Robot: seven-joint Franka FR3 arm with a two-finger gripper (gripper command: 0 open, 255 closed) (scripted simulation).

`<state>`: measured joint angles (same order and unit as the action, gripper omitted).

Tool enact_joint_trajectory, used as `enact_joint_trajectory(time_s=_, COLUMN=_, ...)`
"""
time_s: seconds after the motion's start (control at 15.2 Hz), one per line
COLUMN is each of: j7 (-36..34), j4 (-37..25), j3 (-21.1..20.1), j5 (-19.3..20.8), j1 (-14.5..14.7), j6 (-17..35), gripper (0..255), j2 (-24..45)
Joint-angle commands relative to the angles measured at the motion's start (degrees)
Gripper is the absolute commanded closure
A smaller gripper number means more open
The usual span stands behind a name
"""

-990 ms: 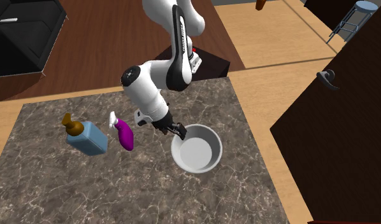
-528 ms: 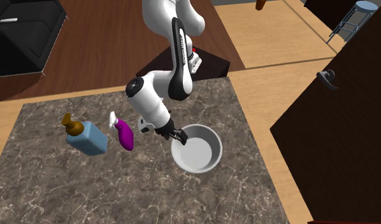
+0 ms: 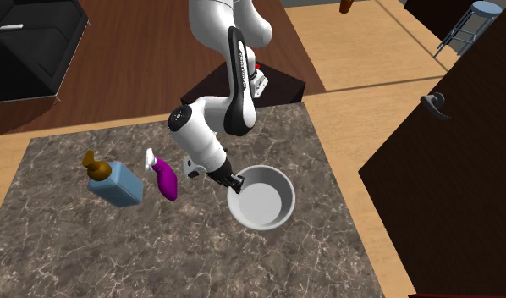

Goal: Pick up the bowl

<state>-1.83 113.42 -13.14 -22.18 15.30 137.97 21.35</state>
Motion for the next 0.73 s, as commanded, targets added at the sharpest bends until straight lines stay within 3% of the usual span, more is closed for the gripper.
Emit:
enact_joint_trajectory(time_s=0.0, j7=0.0, j4=0.0, j3=0.0, j5=0.0, j1=0.0, j6=0.0, gripper=255, j2=0.0)
enact_joint_trajectory(time_s=0.66, j7=-1.6, j4=-1.0, j3=0.2, j5=0.6, j1=-0.1, j6=-4.2, gripper=255, j2=-3.4)
